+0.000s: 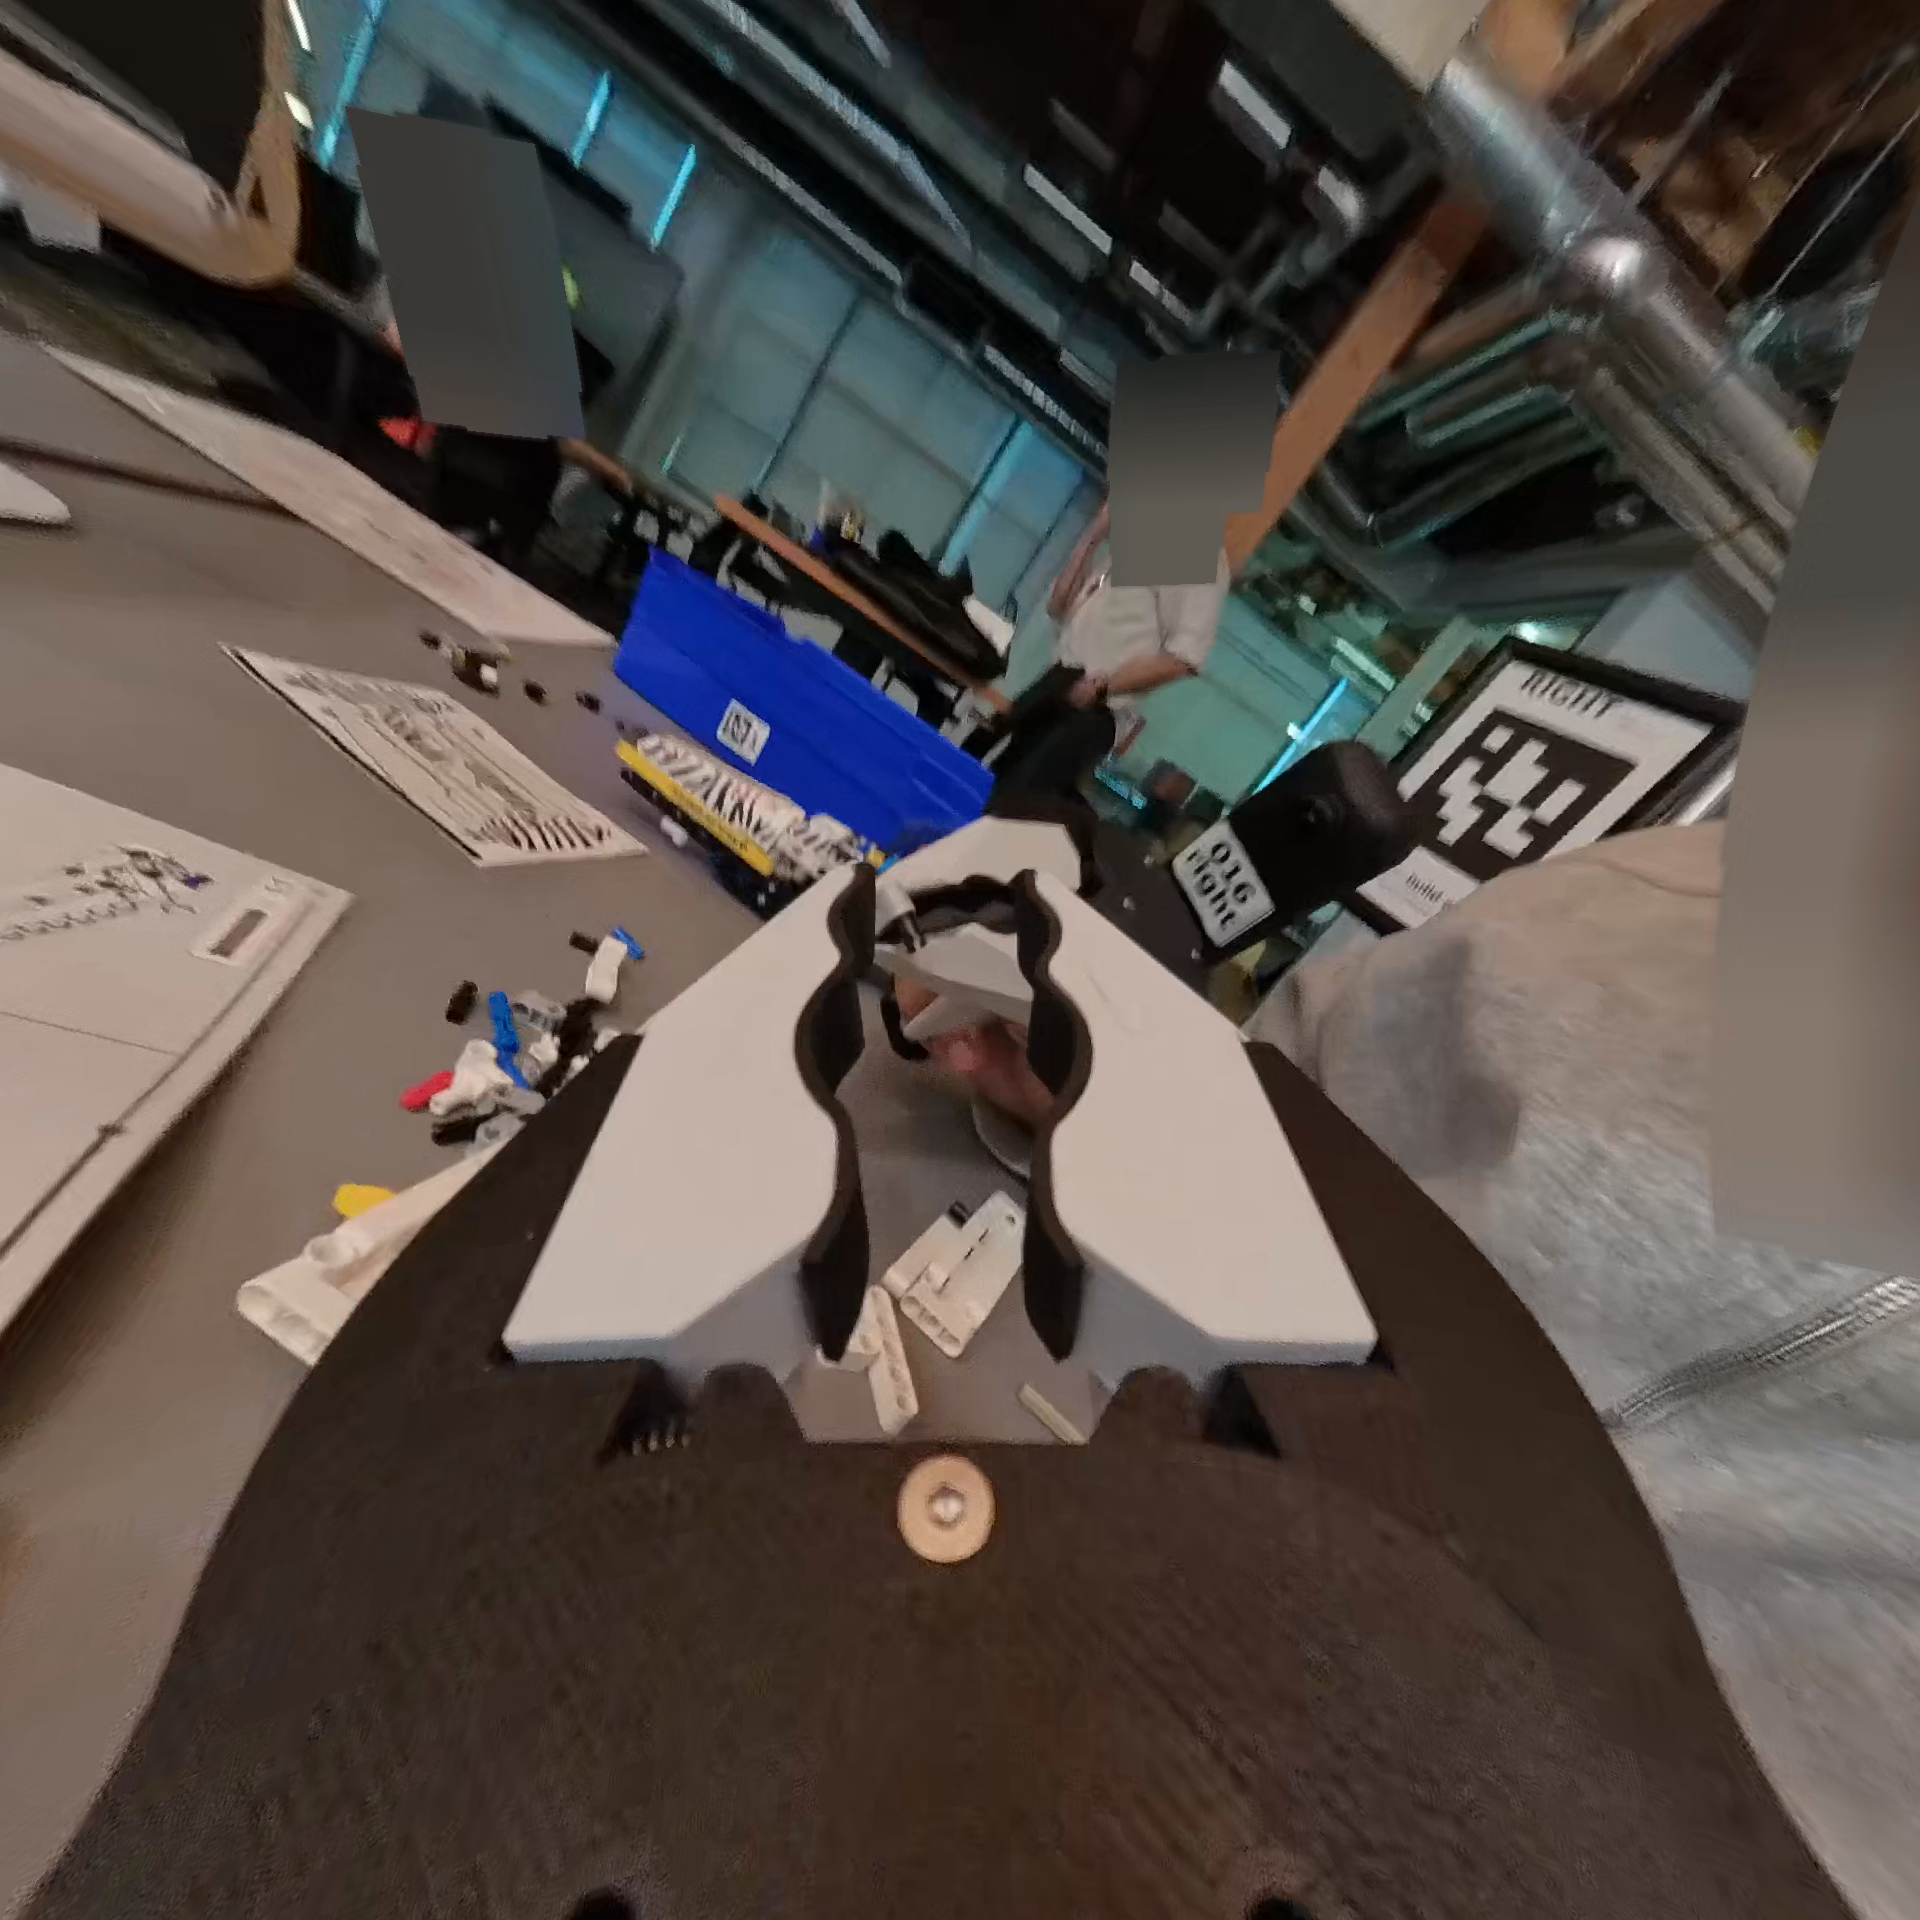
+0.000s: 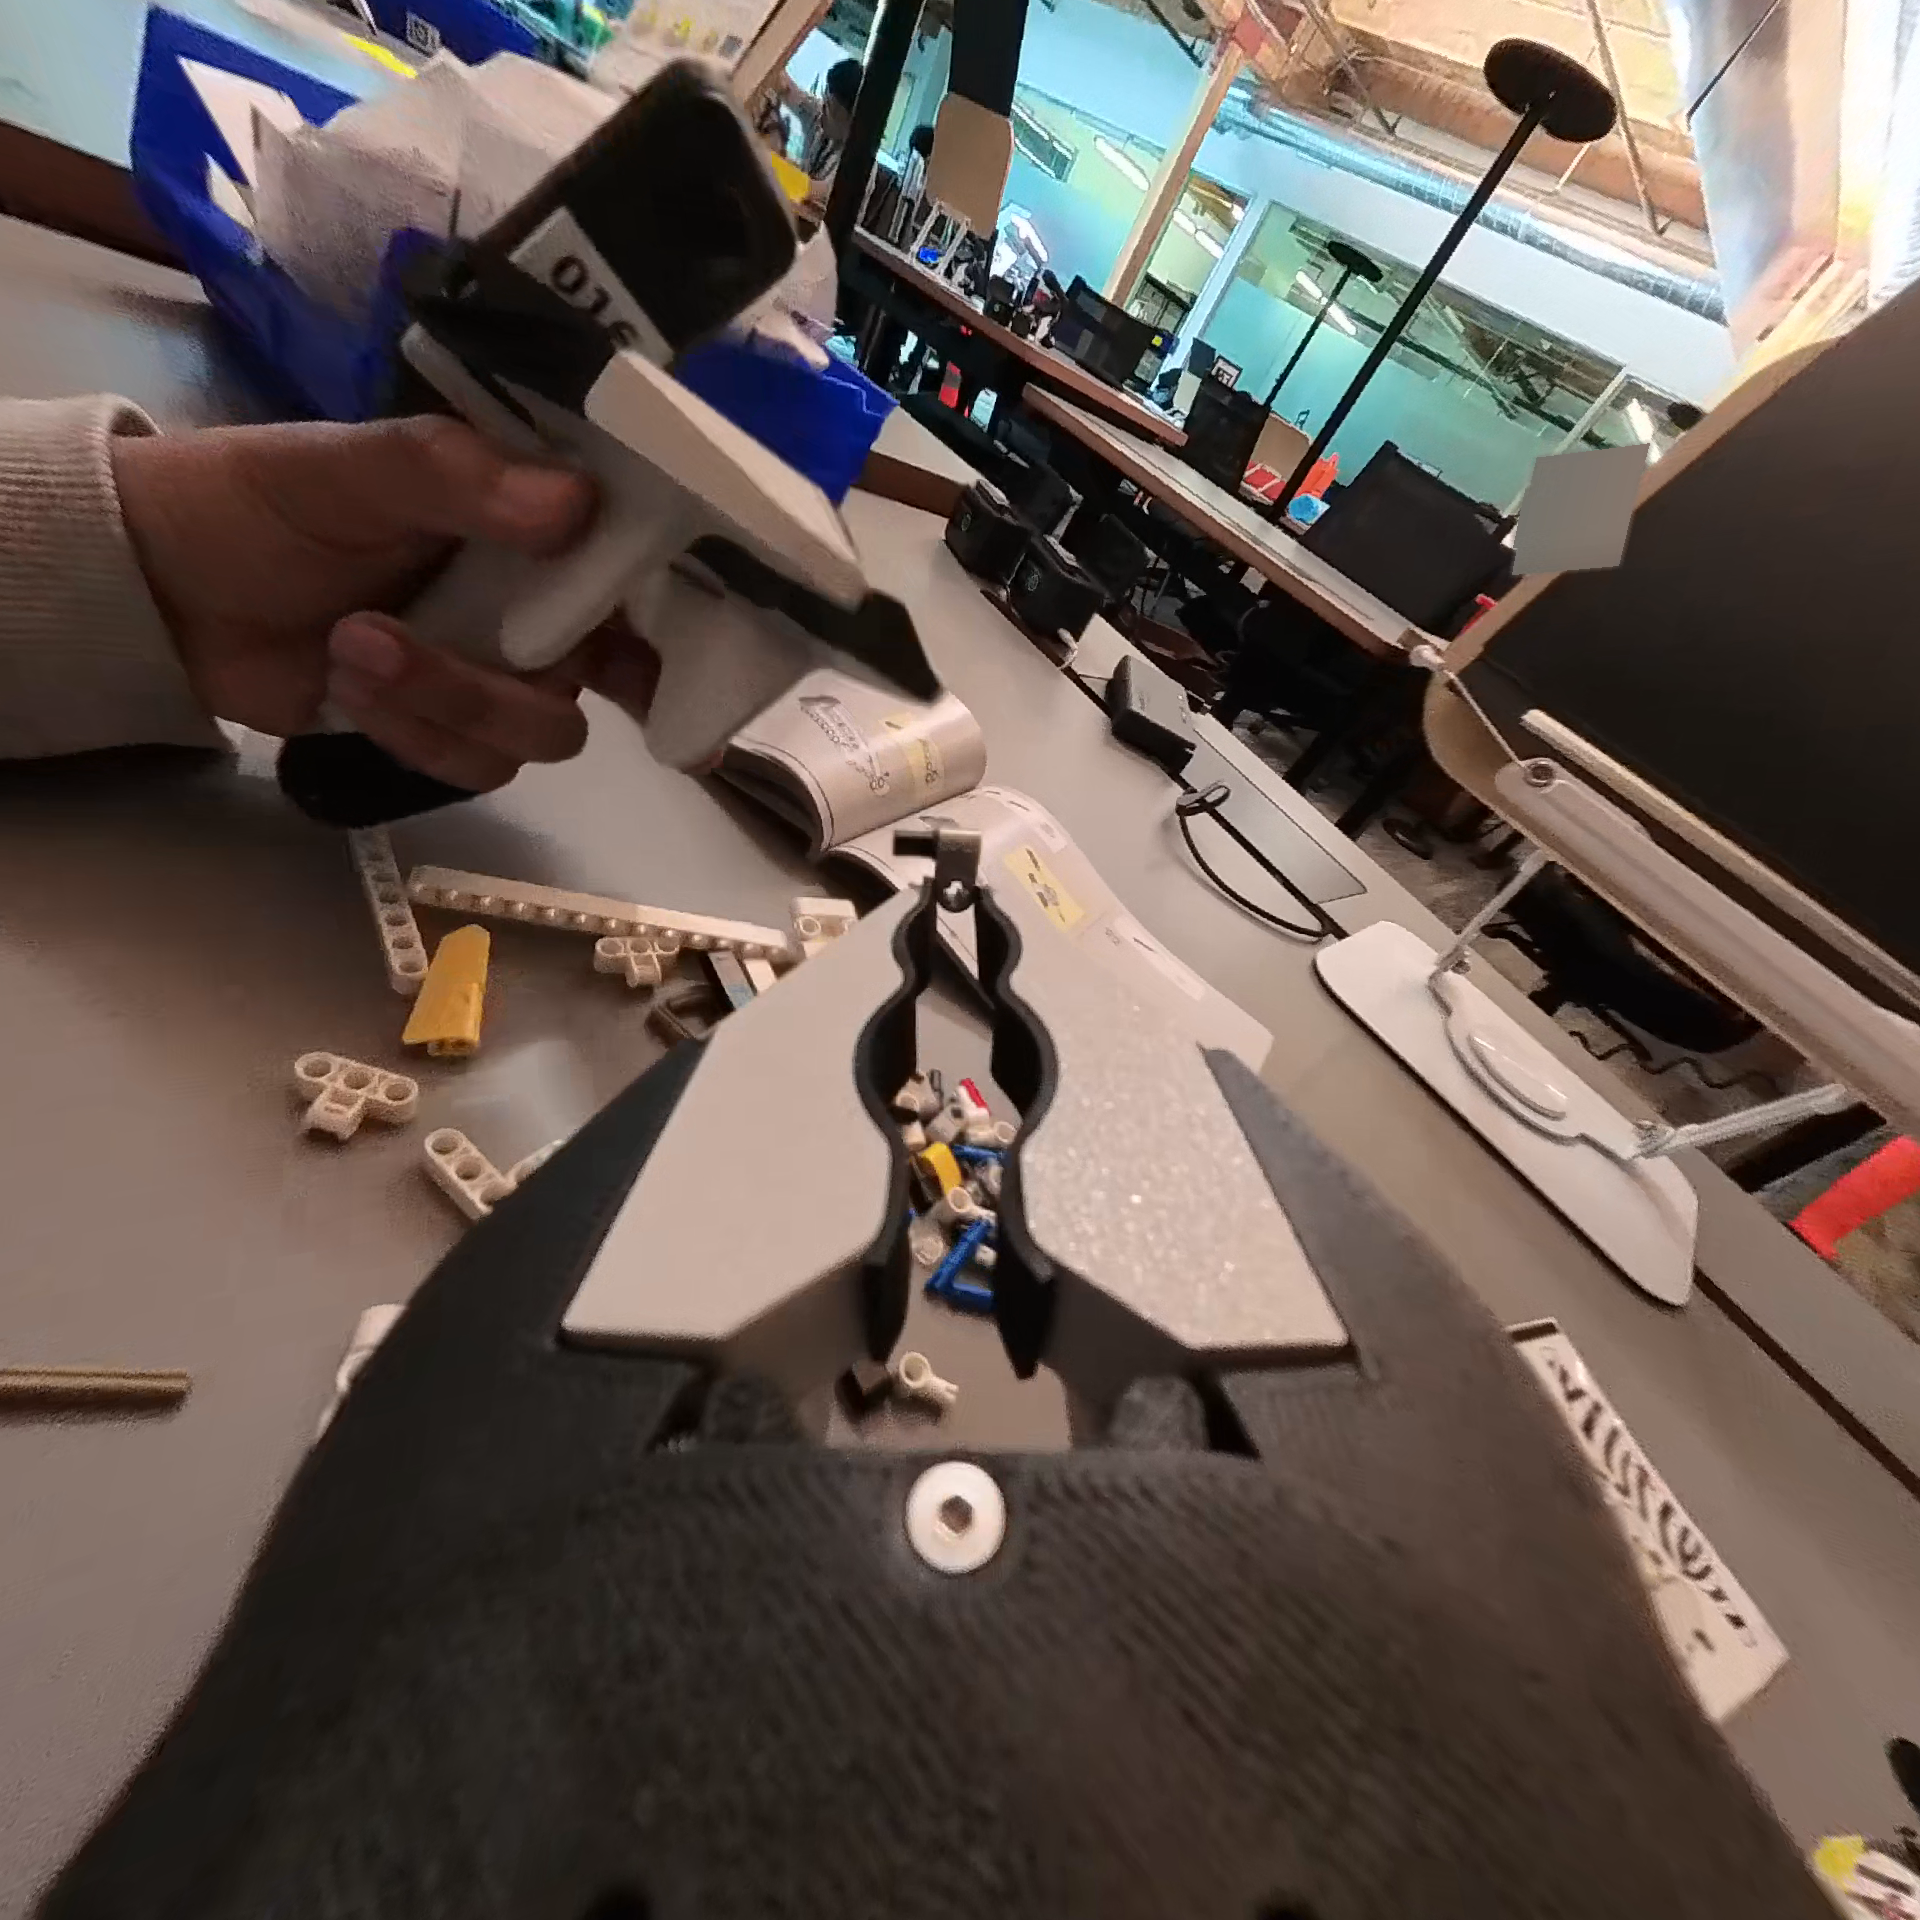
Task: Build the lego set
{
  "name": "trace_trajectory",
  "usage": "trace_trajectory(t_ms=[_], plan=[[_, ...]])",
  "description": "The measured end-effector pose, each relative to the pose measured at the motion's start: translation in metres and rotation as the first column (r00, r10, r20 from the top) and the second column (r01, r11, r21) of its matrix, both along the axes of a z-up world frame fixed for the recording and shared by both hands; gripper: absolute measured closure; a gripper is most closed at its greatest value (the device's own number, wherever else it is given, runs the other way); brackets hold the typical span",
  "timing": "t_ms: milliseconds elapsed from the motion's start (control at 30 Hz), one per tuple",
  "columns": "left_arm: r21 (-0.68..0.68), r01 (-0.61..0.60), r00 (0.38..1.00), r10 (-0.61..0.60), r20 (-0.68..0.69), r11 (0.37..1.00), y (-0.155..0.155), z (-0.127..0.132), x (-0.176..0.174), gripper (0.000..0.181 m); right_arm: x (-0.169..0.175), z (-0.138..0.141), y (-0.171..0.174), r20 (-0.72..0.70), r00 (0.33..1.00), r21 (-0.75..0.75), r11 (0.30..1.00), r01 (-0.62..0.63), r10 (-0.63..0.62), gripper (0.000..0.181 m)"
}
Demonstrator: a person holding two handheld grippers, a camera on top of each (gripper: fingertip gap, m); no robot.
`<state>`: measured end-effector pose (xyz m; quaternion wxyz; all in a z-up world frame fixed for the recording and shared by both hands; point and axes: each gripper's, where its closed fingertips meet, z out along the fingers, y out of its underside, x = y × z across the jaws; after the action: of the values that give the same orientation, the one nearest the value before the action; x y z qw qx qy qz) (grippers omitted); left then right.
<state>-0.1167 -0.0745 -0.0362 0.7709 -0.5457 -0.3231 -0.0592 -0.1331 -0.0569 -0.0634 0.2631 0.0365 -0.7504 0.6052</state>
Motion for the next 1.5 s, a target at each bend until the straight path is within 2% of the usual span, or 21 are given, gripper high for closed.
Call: trace_trajectory(t_ms=[100, 233, 400, 500, 700, 833, 933, 1000, 1067, 1100, 1167, 1333, 1433, 1500], plan=[[-0.108, -0.016, 1.0, 0.017, 0.013, 0.994, 0.015, -0.015, -0.005, 0.155, 0.001, 0.0, -0.001, -0.018, 1.0, 0.004, 1.0, 0.001, -0.001, 0.177], [-0.178, -0.02, 0.999, 0.024, 0.024, 0.984, 0.028, -0.025, -0.008, 0.16, 0.002, 0.0, -0.001, -0.029, 1.0, 0.008, 1.0, 0.002, -0.002, 0.177], [-0.162, -0.054, 0.998, 0.056, 0.008, 0.985, 0.028, -0.02, -0.012, 0.178, 0.001, 0.006, 0.001, -0.061, 0.998, -0.018, 1.0, 0.021, -0.022, 0.176], [-0.158, -0.102, 0.995, 0.1, -0.016, 0.982, 0.021, -0.017, -0.015, 0.178, 0.001, 0.005, 0.001, -0.049, 0.999, -0.016, 1.0, 0.019, -0.019, 0.176], [-0.152, -0.271, 0.962, 0.259, -0.091, 0.951, -0.004, -0.008, -0.024, 0.178, 0.002, 0.005, -0.001, 0.007, 1.0, -0.04, 0.999, -0.002, 0.002, 0.171], [-0.196, -0.429, 0.896, 0.388, -0.218, 0.882, -0.023, 0.0, -0.026, 0.179, 0.0, 0.008, -0.001, 0.198, 0.978, -0.129, 0.991, -0.044, 0.069, 0.157], [-0.309, -0.578, 0.796, 0.437, -0.419, 0.755, -0.026, 0.003, -0.024, 0.179, 0.0, 0.009, 0.0, 0.452, 0.872, -0.232, 0.969, -0.09, 0.189, 0.144], [-0.37, -0.679, 0.703, 0.417, -0.576, 0.634, -0.021, 0.004, -0.021, 0.179, 0.002, 0.017, 0.004, 0.595, 0.736, -0.348, 0.929, -0.125, 0.322, 0.142], [-0.395, -0.776, 0.599, 0.379, -0.705, 0.491, -0.018, 0.004, -0.021, 0.178, 0.003, 0.024, 0.008, 0.68, 0.588, -0.452, 0.882, -0.134, 0.438, 0.144], [-0.404, -0.807, 0.563, 0.355, -0.747, 0.43, -0.016, 0.003, -0.022, 0.178, 0.003, 0.024, 0.01, 0.706, 0.528, -0.481, 0.867, -0.133, 0.472, 0.144], [-0.414, -0.837, 0.522, 0.291, -0.802, 0.358, -0.009, 0.002, -0.022, 0.178, 0.002, 0.024, 0.012, 0.735, 0.443, -0.515, 0.848, -0.128, 0.513, 0.145], [-0.373, -0.918, 0.382, 0.045, -0.923, 0.136, 0.009, -0.002, -0.017, 0.177, 0.008, 0.023, 0.012, 0.764, 0.292, -0.563, 0.815, -0.135, 0.576, 0.15], [-0.316, -0.949, 0.311, -0.174, -0.935, 0.006, 0.029, -0.013, -0.017, 0.178, 0.011, 0.026, 0.015, 0.757, 0.129, -0.627, 0.768, -0.131, 0.64, 0.152], [-0.234, -0.97, 0.242, -0.276, -0.93, -0.061, 0.037, -0.013, -0.015, 0.178, 0.012, 0.026, 0.02, 0.743, 0.017, -0.663, 0.738, -0.127, 0.669, 0.148]])
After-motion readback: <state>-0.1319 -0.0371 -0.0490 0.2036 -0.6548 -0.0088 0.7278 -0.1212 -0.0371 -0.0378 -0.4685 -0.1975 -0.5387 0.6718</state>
